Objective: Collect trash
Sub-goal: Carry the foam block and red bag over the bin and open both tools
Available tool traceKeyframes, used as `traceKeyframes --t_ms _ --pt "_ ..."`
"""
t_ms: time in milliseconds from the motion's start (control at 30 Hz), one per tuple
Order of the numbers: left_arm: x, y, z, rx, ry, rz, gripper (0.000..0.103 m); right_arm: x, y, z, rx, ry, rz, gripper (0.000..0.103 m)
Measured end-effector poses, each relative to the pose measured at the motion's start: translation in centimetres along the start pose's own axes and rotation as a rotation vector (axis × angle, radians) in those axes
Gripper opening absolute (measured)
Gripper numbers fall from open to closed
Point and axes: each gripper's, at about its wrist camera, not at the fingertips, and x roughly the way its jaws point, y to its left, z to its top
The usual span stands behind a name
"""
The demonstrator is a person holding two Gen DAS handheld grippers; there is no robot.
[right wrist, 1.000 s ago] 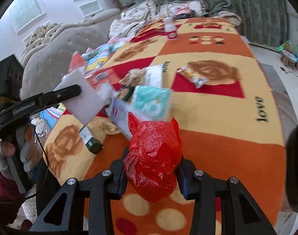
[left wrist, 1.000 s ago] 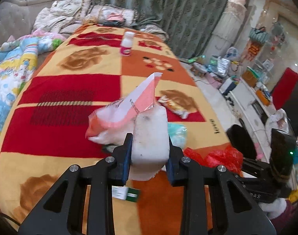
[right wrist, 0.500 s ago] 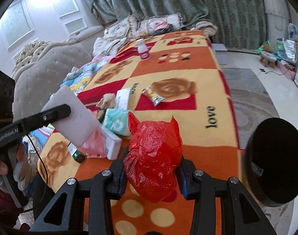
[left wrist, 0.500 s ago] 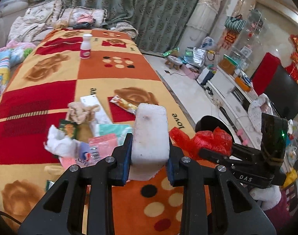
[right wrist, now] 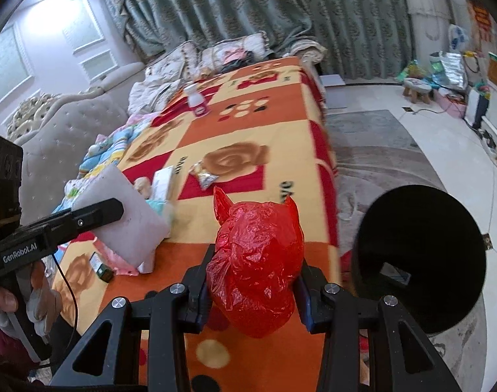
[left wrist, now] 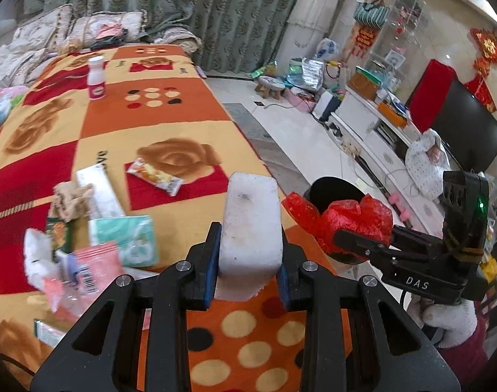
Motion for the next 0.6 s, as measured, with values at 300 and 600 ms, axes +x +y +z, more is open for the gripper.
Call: traceKeyframes --t_ms 300,600 --pt "3.5 -4.0 0.9 0.045 0.035 -0.043 0.027 -1.5 -4.5 -0.3 0.070 -0.011 -0.061 0.040" --pt "7.0 -8.1 1.8 0.069 0.069 -0.112 0.027 -2.7 -8.7 -0.8 0.127 -0.014 -0.133 0.040"
